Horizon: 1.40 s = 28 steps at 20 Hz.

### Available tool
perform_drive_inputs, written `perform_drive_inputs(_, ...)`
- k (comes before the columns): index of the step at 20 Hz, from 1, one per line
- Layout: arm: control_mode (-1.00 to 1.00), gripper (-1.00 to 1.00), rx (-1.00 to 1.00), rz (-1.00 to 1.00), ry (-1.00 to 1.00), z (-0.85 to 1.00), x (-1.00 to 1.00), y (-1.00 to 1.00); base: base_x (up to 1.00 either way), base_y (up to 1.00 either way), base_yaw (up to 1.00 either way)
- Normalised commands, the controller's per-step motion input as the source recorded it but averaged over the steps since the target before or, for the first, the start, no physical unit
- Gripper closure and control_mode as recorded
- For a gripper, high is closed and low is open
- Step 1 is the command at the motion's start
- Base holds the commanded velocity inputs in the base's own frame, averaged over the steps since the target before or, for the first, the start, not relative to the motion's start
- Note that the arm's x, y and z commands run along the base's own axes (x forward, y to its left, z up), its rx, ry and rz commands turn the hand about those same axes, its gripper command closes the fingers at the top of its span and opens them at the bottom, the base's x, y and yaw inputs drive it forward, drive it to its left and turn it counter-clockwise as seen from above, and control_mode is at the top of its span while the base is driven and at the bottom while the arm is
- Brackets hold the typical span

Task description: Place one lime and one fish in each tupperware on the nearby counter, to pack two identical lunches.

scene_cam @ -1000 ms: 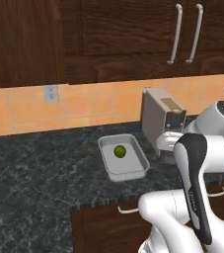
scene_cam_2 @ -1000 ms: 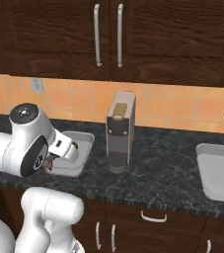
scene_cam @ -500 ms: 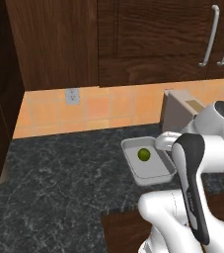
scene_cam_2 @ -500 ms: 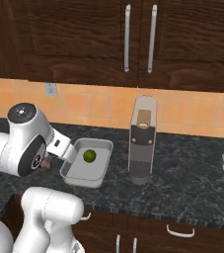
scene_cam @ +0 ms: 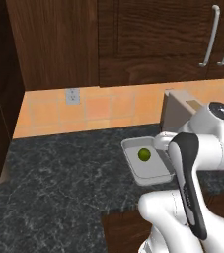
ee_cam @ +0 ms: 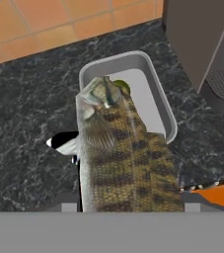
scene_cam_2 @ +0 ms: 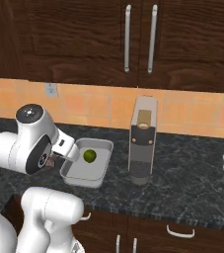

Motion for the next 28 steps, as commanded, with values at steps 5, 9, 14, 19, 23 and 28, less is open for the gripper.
perform_drive_inputs(5, -1.0, 1.0, 0.0, 0.0, 0.01, -0.54, 0.79, -0.06, 0.0, 0.0, 0.0)
perform_drive_inputs(9, -1.0, 1.0, -0.05, 0.0, 0.04, -0.91, 1.0, -0.11, 0.0, 0.0, 0.0)
perform_drive_inputs(14, -1.0, 1.0, -0.09, -0.07, 0.06, -0.85, 0.94, -0.03, 0.0, 0.0, 0.0)
perform_drive_inputs(19, -1.0, 1.0, 0.0, -0.29, 0.21, -0.48, 0.57, -0.03, 0.0, 0.0, 0.0)
perform_drive_inputs(23, -1.0, 1.0, 0.0, -0.22, 0.09, -0.29, 0.26, -0.12, 0.0, 0.0, 0.0)
perform_drive_inputs(28, -1.0, 1.0, 0.06, -0.09, 0.0, -0.36, 0.12, -0.18, 0.0, 0.0, 0.0)
